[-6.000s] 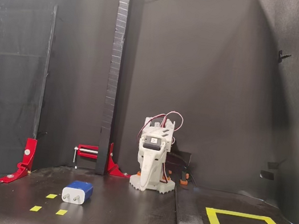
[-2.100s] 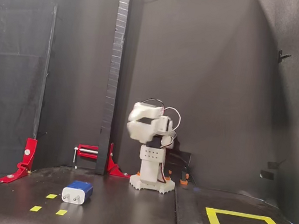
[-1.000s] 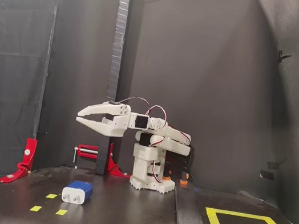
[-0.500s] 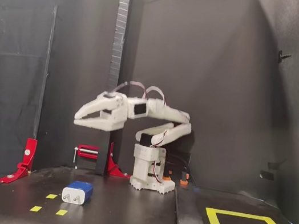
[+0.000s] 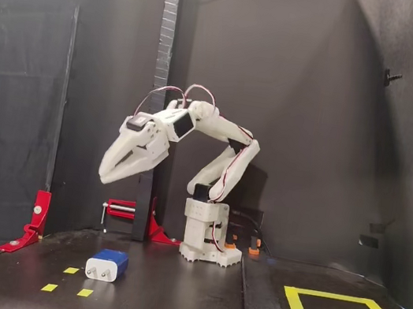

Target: Grasp the block and place it in the designated area.

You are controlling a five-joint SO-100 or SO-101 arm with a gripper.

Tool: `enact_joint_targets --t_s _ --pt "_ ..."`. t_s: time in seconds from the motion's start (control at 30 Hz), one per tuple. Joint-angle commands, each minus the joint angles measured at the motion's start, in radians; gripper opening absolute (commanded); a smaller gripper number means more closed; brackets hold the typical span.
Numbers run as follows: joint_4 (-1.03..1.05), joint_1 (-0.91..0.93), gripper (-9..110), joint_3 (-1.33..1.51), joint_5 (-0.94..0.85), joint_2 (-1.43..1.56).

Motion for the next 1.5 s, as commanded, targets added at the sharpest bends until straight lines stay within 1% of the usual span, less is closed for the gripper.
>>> enact_joint_targets --t_s 0.0,0.23,0.4,0.5,0.7,0.93,1.1,1.2,1.3,1.37,1.47 --pt "0.112 -0.005 0 -0.104 -0.020 -0.046" --pt "0.339 -0.009 0 -0.287 -0.077 -0.206" --pt "0.431 0.009 0 -0.330 -0.149 -0.288" --pt "0.453 0.025 0 -0.330 -0.186 -0.325" --pt "0.448 0.032 0 -0.337 -0.206 -0.385" --pt "0.445 0.040 0 -0.348 -0.222 -0.394" --pt "0.437 0.057 0 -0.351 -0.275 -0.402" --pt "0.423 0.064 0 -0.353 -0.373 -0.403" --pt "0.397 0.064 0 -0.353 -0.528 -0.403" --pt "0.390 0.061 0 -0.353 -0.675 -0.403" --pt "0.374 0.055 0 -0.353 -0.945 -0.403"
